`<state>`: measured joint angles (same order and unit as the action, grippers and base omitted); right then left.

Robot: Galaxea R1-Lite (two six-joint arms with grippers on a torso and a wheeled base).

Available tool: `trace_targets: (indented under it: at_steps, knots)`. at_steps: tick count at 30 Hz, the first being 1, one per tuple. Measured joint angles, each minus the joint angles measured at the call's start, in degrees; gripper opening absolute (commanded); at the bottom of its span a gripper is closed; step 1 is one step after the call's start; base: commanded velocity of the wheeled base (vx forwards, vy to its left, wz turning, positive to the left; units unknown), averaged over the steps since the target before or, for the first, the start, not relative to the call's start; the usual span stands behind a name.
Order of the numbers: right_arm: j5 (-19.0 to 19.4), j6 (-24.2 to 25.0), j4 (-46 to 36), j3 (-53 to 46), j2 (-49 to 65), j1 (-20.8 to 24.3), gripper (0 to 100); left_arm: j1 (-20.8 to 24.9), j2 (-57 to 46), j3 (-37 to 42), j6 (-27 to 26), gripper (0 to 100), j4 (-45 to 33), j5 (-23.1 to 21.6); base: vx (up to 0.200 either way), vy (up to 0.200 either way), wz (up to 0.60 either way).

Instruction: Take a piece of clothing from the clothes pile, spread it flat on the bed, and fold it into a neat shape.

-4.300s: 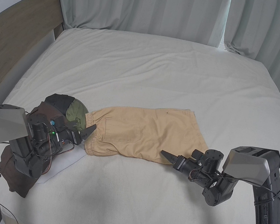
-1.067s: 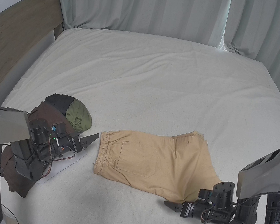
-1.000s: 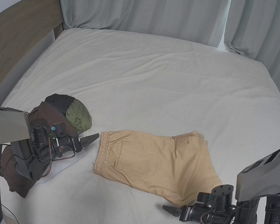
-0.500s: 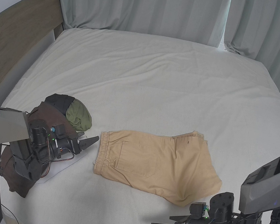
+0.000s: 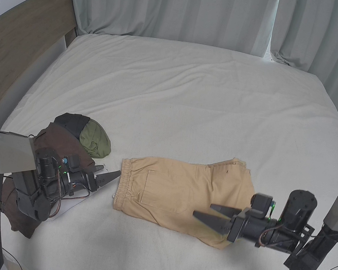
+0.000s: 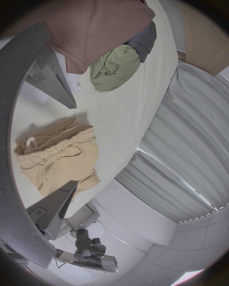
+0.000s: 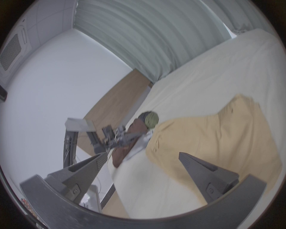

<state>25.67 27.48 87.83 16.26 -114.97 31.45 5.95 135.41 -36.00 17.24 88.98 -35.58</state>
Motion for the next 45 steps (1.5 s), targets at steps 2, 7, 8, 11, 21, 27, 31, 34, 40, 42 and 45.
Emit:
trace_targets:
  at_steps: [2,7,8,11,21,27,31,34,40,42,45]
  knots:
    - [1.06,-0.02,-0.05,2.1,0.56,-2.6,100,0.11,0.23,0.04,0.0,100,0.0,0.01,0.0,0.0,0.0]
    - [4.92,-0.04,-0.05,5.45,1.3,-9.63,100,0.28,1.19,0.11,0.02,100,0.0,0.04,0.0,0.0,0.0]
    - [5.44,-0.04,-0.05,5.79,1.4,-10.62,100,0.3,1.46,0.15,0.02,100,0.02,0.04,0.0,0.0,0.0]
    - [6.07,-0.27,0.05,6.53,1.52,-12.69,100,0.61,2.62,0.17,-0.05,100,0.0,0.09,0.0,0.0,0.0]
    - [6.13,-2.17,0.09,7.69,1.35,-15.47,100,1.24,5.99,0.39,0.13,100,0.0,0.23,0.0,0.0,0.0]
    - [6.13,-2.22,0.09,7.83,1.35,-15.82,100,1.79,7.73,0.59,0.28,100,0.02,0.3,0.0,0.0,0.0]
    - [6.12,-2.88,0.11,7.94,1.4,-15.73,100,2.39,9.35,0.28,0.57,100,0.04,0.39,0.0,0.0,0.0]
    - [6.12,-2.99,0.11,7.98,1.4,-15.63,100,2.86,10.03,0.06,2.49,100,0.15,0.52,0.0,0.0,0.0]
    - [6.12,-3.1,0.11,8.02,1.4,-15.06,100,5.4,10.51,-0.77,9.25,100,0.13,1.43,0.0,0.0,0.0]
    - [6.12,-3.1,0.13,8.01,1.41,-14.77,100,6.53,10.56,-1.34,11.17,100,0.09,3.1,0.0,0.0,0.0]
    - [6.12,-3.12,0.13,7.91,1.46,-14.51,100,8.29,10.67,-2.56,13.63,100,0.04,6.22,0.0,0.0,0.0]
